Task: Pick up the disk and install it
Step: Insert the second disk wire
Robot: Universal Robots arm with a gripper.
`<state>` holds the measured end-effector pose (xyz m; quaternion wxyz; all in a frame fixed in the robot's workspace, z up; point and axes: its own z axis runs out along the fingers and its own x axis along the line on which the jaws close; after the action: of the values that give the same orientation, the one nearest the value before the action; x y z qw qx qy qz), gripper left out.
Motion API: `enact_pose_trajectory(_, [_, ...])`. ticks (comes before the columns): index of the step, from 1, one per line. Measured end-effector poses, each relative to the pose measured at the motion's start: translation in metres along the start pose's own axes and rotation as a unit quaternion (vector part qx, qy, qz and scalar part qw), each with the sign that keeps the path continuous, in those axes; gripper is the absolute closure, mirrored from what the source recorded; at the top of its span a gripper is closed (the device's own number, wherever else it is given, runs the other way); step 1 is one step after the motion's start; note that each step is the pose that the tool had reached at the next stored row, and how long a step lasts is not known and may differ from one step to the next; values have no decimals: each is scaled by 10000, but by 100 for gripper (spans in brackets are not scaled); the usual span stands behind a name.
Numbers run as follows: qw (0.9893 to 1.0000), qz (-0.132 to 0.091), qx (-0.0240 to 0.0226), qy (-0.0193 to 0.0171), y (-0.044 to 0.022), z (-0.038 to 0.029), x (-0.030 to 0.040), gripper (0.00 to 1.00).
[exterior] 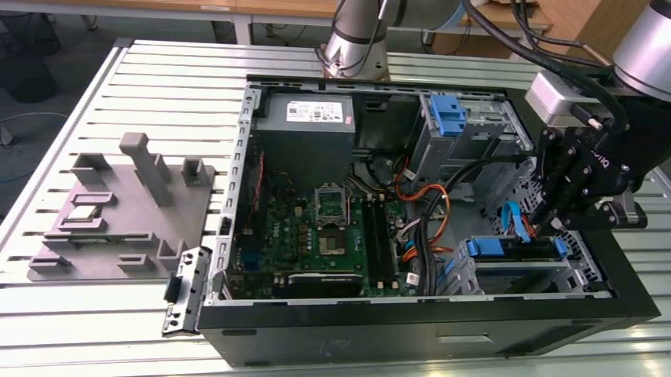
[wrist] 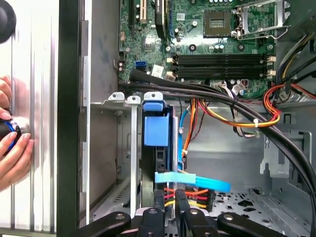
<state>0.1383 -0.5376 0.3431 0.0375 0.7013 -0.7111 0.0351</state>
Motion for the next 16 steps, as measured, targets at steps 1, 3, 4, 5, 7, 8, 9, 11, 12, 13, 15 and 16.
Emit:
enact_pose_trajectory(1, [10000,0,0,0,1,0,0,76])
enact_pose_trajectory(3, [10000,3,0,-7,1,0,0,76])
enact_pose_trajectory(4, [10000,5,-1,-26,1,0,0,76])
enact_pose_trajectory(5, [10000,5,-1,-43,1,-2,0,76])
enact_pose_trajectory(7, [10000,6,-1,-59,1,-11,1,76])
enact_pose_trajectory(8, [10000,6,-1,-63,1,-21,2,76])
enact_pose_trajectory(9, [10000,6,-1,-65,1,-34,3,76])
enact_pose_trajectory(11, [10000,5,-1,-65,1,-58,6,76])
enact_pose_trajectory(12, [10000,6,-1,-65,1,-64,7,76])
enact_pose_trajectory(13, [10000,6,-1,-67,1,-63,6,76])
enact_pose_trajectory(15, [10000,6,-1,-69,11,-65,8,76])
enact_pose_trajectory(16, [10000,6,-1,-69,21,-65,8,76])
